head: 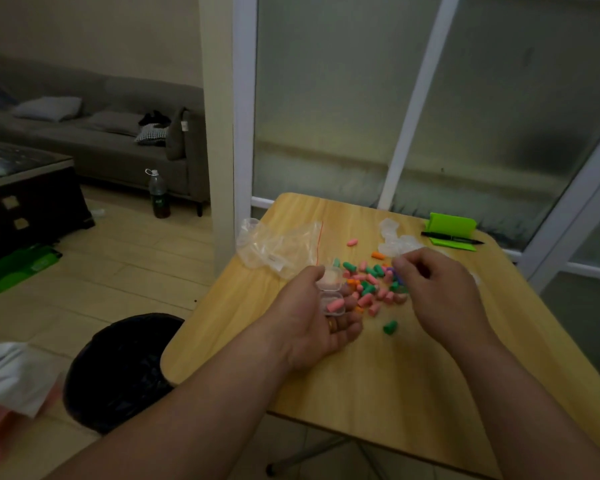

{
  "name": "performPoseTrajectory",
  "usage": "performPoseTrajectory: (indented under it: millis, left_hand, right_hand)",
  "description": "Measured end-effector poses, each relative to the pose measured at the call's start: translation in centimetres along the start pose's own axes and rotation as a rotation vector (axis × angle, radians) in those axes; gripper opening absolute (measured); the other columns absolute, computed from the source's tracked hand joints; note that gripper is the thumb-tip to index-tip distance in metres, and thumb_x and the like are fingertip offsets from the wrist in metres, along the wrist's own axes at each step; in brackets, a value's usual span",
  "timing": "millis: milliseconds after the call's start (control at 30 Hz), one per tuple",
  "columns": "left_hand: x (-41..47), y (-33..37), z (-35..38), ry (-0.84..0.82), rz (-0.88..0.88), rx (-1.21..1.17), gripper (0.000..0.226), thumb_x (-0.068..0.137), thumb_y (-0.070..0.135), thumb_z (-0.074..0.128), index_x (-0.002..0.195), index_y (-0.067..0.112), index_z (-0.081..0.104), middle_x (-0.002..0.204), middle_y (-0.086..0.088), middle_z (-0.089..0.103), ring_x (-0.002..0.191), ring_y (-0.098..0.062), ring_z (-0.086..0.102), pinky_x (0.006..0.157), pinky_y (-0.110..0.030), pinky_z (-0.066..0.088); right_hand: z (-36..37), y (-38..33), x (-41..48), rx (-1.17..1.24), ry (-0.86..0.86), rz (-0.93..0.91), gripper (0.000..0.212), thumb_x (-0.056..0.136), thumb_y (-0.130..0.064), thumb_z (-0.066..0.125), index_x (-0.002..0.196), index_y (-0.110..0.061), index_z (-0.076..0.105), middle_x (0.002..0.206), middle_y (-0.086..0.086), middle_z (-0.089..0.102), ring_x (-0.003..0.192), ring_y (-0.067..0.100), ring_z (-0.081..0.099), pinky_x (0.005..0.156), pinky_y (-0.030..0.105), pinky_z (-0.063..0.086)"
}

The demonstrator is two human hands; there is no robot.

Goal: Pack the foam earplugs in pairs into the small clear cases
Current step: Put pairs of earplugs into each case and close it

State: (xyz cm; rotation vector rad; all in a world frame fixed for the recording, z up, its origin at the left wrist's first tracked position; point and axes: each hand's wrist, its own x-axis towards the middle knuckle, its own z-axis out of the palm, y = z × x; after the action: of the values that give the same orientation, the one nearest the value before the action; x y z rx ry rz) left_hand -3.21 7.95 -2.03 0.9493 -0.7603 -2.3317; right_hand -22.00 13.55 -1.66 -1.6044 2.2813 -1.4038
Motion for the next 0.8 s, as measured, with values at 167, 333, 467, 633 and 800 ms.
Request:
performPoseTrajectory:
  millis: [167,333,467,633,800]
  left_hand:
    - [0.6,0.0,-0.5,-0.022,0.055,-0.046,0.012,0.095,0.011,0.050,0.103,0.007,0.058,0.072,-0.007,0.056,0.059,-0.018,0.056,0.057,-0.029,0.055]
    - [0.9,-0.3,-0.2,-0.052,0.098,-0.058,0.024,0.093,-0.009,0.037,0.102,0.001,0.057,0.073,-0.010,0.057,0.060,-0.015,0.053,0.051,-0.023,0.055]
    - [0.9,-0.3,-0.3,-0.061,0.082,-0.052,0.023,0.093,-0.007,0.039,0.105,0.002,0.057,0.077,-0.012,0.059,0.056,-0.015,0.054,0.047,-0.024,0.053]
    - [0.6,-0.1,-0.3,-0.078,0.056,-0.061,0.019,0.094,0.003,0.042,0.106,0.002,0.057,0.073,-0.011,0.060,0.057,-0.016,0.052,0.046,-0.025,0.053]
    - [0.3,-0.1,0.0,-0.078,0.066,-0.064,0.022,0.092,0.001,0.039,0.103,0.002,0.058,0.077,-0.011,0.056,0.058,-0.016,0.049,0.048,-0.023,0.052]
  right_hand:
    - [1.7,1.1,-0.9,-0.258,-0.233,0.013,0.011,0.095,-0.027,0.072,0.101,-0.036,0.070,0.095,-0.013,0.067,0.089,0.009,0.063,0.073,0.034,0.050]
    - [2.6,0.7,-1.1,-0.329,-0.276,-0.078,0.016,0.095,-0.028,0.069,0.101,-0.042,0.065,0.097,-0.016,0.060,0.091,0.008,0.058,0.075,0.034,0.050]
    - [2.9,0.6,-1.0,-0.333,-0.265,-0.081,0.011,0.093,-0.030,0.073,0.096,-0.038,0.067,0.093,-0.017,0.059,0.090,0.009,0.059,0.076,0.035,0.051]
    - [2.6,0.8,-1.0,-0.222,-0.207,-0.041,0.014,0.092,-0.028,0.076,0.087,-0.033,0.065,0.086,-0.015,0.065,0.081,0.003,0.060,0.072,0.034,0.052]
    - [1.3,-0.7,-1.1,0.059,-0.118,-0.008,0.009,0.093,-0.021,0.077,0.093,-0.027,0.070,0.086,-0.010,0.070,0.078,0.002,0.066,0.064,0.017,0.047]
